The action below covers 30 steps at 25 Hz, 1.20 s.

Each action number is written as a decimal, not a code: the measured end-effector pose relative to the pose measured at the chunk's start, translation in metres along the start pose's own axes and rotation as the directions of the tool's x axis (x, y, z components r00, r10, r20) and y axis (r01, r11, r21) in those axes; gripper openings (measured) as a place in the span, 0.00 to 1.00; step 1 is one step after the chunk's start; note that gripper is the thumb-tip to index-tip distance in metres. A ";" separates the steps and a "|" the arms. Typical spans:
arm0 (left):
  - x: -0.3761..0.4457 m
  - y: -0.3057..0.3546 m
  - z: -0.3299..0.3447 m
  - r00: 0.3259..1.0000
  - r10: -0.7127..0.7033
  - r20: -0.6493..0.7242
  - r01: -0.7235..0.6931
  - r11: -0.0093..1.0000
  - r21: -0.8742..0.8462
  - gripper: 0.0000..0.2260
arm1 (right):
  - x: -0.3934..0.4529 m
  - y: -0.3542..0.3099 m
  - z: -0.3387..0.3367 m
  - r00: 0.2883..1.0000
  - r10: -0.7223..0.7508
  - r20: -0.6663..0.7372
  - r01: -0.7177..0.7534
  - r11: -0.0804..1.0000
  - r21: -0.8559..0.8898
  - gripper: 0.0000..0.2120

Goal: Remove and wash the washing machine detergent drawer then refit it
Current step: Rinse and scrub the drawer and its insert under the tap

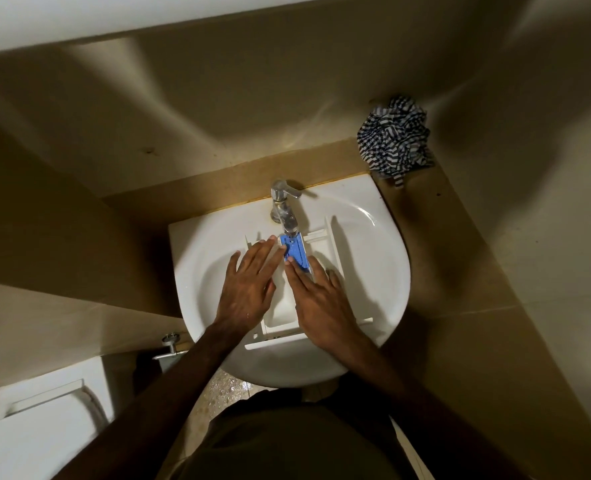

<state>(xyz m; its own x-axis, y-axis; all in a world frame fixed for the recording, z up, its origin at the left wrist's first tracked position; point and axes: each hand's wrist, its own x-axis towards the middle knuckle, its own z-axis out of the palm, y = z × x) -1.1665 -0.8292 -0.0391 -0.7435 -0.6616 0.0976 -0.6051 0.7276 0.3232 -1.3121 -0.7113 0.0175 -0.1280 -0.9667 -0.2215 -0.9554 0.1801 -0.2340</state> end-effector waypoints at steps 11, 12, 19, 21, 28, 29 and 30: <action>0.000 0.002 0.001 0.999 -0.044 0.020 0.045 0.998 -0.038 0.29 | 0.018 0.027 -0.009 0.999 0.037 0.008 -0.037 0.995 -0.089 0.33; 0.000 0.002 0.001 0.999 -0.046 0.018 0.047 0.998 -0.039 0.30 | 0.015 0.026 -0.010 1.000 0.014 -0.001 -0.014 0.996 -0.091 0.31; -0.001 0.001 0.000 0.999 -0.038 0.034 0.041 0.997 -0.068 0.31 | -0.027 0.000 -0.011 0.992 0.124 0.023 -0.126 0.985 0.115 0.21; -0.002 0.001 0.000 0.999 -0.035 0.027 0.038 0.996 -0.083 0.31 | -0.022 -0.015 -0.005 0.960 0.232 0.156 -0.261 0.943 0.204 0.22; -0.001 0.000 0.001 0.999 -0.028 0.024 0.031 0.992 -0.121 0.31 | 0.017 -0.038 0.002 0.857 0.388 0.339 -0.504 0.768 0.395 0.32; -0.001 -0.001 0.000 0.999 -0.025 0.026 0.027 0.992 -0.120 0.31 | 0.016 -0.038 0.003 0.858 0.381 0.345 -0.499 0.778 0.381 0.32; -0.001 -0.001 0.000 0.999 -0.026 0.027 0.029 0.993 -0.114 0.32 | 0.015 -0.037 0.003 0.859 0.375 0.350 -0.495 0.784 0.375 0.32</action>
<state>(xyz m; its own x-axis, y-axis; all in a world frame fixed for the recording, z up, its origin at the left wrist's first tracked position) -1.1650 -0.8290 -0.0393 -0.7349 -0.6751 0.0642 -0.5897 0.6829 0.4313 -1.2780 -0.7323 0.0203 -0.3746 -0.6989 -0.6092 -0.5857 0.6878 -0.4288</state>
